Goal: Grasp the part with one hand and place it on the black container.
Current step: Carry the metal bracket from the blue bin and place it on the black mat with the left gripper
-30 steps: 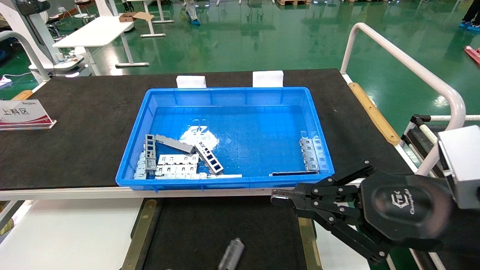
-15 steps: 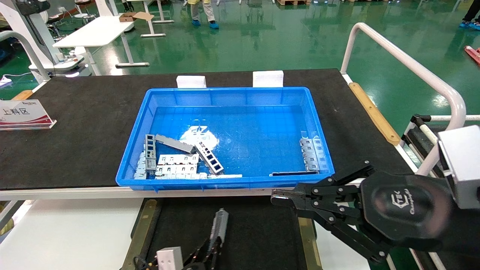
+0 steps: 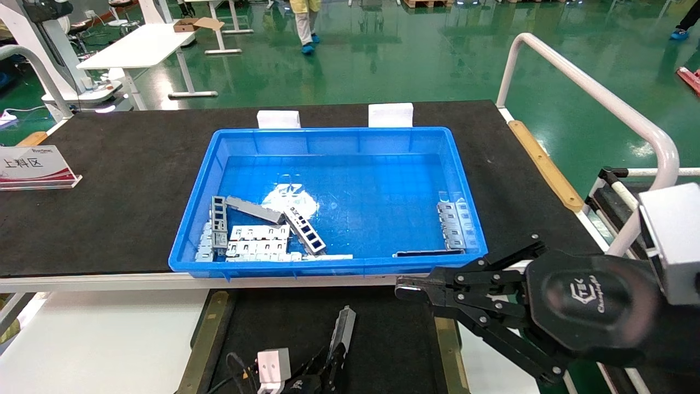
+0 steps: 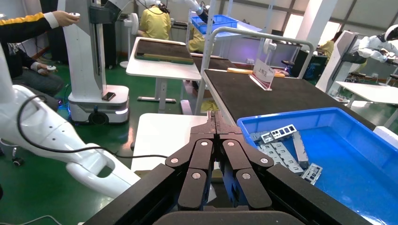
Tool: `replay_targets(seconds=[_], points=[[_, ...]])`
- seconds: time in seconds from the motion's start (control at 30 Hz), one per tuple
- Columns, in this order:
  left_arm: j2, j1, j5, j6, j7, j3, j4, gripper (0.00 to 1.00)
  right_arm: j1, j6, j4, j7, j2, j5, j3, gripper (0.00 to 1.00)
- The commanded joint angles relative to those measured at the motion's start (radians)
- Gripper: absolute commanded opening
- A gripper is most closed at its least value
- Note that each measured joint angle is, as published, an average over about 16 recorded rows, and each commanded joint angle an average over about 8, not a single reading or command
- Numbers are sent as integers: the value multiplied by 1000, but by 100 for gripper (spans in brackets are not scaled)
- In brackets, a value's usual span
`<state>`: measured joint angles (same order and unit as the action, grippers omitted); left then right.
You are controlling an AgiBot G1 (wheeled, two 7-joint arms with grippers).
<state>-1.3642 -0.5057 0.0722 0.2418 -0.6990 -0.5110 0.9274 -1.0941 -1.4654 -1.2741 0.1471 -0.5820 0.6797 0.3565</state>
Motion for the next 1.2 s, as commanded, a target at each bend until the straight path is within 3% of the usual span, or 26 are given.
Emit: replay_targets(seconds=[0.03,0.57,0.63,0.7,0.77,0.87,0.93,1.03,1.2], points=[[0,-29,-22,7,-1,-21,-40,0,0,0,0,0,0,0,0,0],[-4,-103,-253,117,-74,-120,-195,0,0,0,0,0,0,0,0,0],[-4,-105,-286,127,-88,-133,-205,0,0,0,0,0,0,0,0,3],[-5,-107,-318,137,-102,-146,-215,2,0,0,0,0,0,0,0,19],[-5,-109,-351,146,-119,-160,-224,15,0,0,0,0,0,0,0,44],[-5,-113,-400,157,-142,-181,-234,52,0,0,0,0,0,0,0,81],[-6,-116,-434,164,-158,-195,-240,77,0,0,0,0,0,0,0,99],[-6,-121,-485,172,-181,-217,-248,100,0,0,0,0,0,0,0,100],[-6,-128,-569,186,-220,-254,-258,100,0,0,0,0,0,0,1,100]])
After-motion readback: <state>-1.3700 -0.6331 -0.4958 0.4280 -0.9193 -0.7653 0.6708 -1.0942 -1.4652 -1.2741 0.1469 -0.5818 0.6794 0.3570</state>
